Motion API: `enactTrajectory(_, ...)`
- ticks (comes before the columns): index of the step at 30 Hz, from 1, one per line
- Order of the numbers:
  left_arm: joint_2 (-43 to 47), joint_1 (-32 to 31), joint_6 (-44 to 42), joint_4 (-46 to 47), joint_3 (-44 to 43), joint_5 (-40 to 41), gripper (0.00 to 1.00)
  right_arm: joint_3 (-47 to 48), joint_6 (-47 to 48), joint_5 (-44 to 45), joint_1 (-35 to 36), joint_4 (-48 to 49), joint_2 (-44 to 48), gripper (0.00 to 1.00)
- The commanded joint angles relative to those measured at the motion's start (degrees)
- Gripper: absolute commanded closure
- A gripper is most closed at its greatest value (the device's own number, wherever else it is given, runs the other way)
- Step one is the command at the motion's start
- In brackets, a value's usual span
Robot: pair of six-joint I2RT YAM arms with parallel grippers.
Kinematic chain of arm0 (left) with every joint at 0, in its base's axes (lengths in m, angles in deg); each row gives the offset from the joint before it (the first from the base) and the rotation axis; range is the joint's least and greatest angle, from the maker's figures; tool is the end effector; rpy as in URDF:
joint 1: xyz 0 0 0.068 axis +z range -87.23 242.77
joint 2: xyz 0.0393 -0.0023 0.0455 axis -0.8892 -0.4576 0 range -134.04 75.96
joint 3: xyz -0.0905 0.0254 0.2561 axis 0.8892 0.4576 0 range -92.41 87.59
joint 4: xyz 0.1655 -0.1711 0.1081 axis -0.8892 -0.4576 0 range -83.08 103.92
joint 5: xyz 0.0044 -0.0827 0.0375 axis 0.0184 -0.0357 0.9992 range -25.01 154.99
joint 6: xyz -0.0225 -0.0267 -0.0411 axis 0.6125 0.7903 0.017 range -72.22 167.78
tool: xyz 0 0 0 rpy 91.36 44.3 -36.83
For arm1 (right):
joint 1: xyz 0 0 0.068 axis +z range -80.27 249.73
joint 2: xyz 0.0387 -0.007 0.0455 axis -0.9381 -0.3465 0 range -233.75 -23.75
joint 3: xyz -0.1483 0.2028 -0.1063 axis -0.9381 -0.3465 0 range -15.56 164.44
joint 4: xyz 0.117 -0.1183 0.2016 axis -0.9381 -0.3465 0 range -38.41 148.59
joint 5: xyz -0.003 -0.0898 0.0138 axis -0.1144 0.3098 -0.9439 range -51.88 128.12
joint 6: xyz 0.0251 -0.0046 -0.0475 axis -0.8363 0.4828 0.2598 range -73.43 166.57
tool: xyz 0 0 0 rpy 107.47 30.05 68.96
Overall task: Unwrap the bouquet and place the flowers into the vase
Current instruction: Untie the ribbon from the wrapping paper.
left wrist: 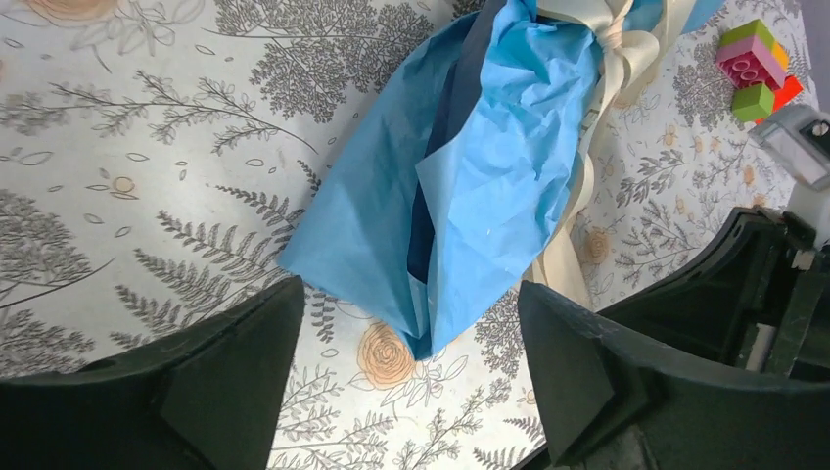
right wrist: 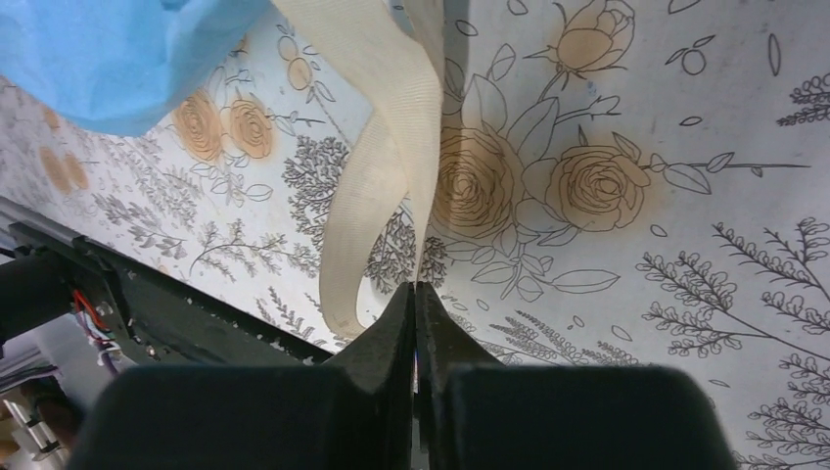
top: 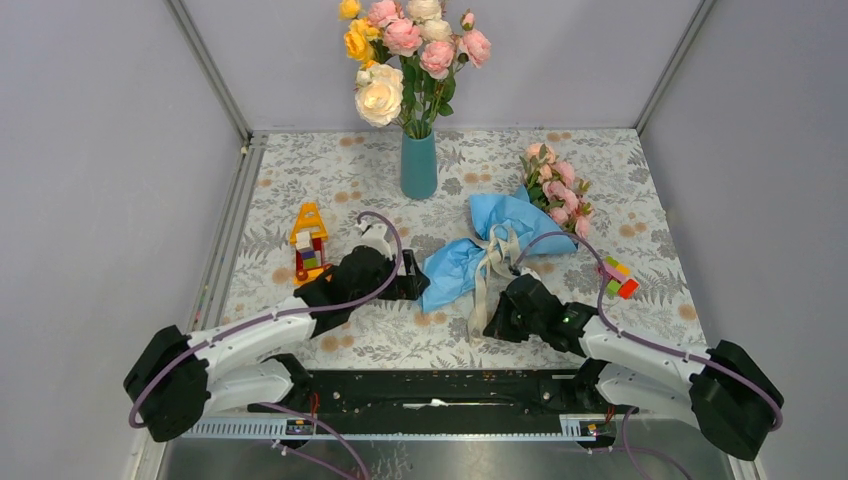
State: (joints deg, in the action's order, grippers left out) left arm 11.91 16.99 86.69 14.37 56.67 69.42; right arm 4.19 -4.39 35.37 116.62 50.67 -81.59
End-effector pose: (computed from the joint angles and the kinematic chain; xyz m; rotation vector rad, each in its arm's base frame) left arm 0.1656 -0.1662 0.2081 0.0870 2.2411 -0.7613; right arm 0.1255 0.1363 0.1543 0.0660 2.5506 0.8170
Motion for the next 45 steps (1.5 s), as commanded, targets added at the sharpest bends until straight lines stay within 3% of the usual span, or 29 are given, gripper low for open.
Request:
enactTrajectory(1, 5.49, -3.54, -5.43, -3.4, -0.77, 7.26, 0.13, 3.48, -0.71, 0.33, 0.65, -1.17, 3.53, 1.0)
enactTrajectory(5, 8.14, -9.6, -5.79, -0.87, -0.31, 7.22, 0.1, 6.66, -0.19, 2.44, 0.7, -4.04, 6.24, 1.0)
enactTrajectory(12, 6.85, -17.31, -6.58, 12.73, 0.69, 0.93, 0.07, 10.92, -0.08, 5.81, 0.65, -4.98, 7.98, 1.0)
enactTrajectory(34, -11.07, -21.46, -5.81, 20.8, -5.38, -0.24, 0.06, 12.88, -2.05, 10.21, 0.65, -4.48, 12.67, 1.0)
enactTrajectory(36, -12.64, -21.46, -5.1, 20.66, -6.39, 0.89, 0.14, 12.97, -2.04, 10.3, 0.65, -4.49, 13.09, 1.0)
enactTrajectory(38, -13.44, -21.46, -4.38, 19.88, -7.36, 2.65, 0.46, 13.32, -1.99, 10.37, 0.65, -4.94, 13.42, 1.0)
enactTrajectory(40, -13.07, -21.46, -3.84, 19.89, -7.58, 4.6, 0.71, 13.69, -1.87, 10.41, 0.65, -5.76, 13.81, 1.0)
enactTrajectory(43, -11.85, -21.46, -3.89, 19.49, -7.93, 7.05, 0.89, 14.33, -1.13, 10.71, 0.65, -6.98, 14.43, 0.98)
enactTrajectory(45, -11.54, -21.41, -4.59, 17.0, -9.12, 8.49, 0.98, 14.95, -0.39, 11.22, 0.65, -8.11, 14.78, 0.85)
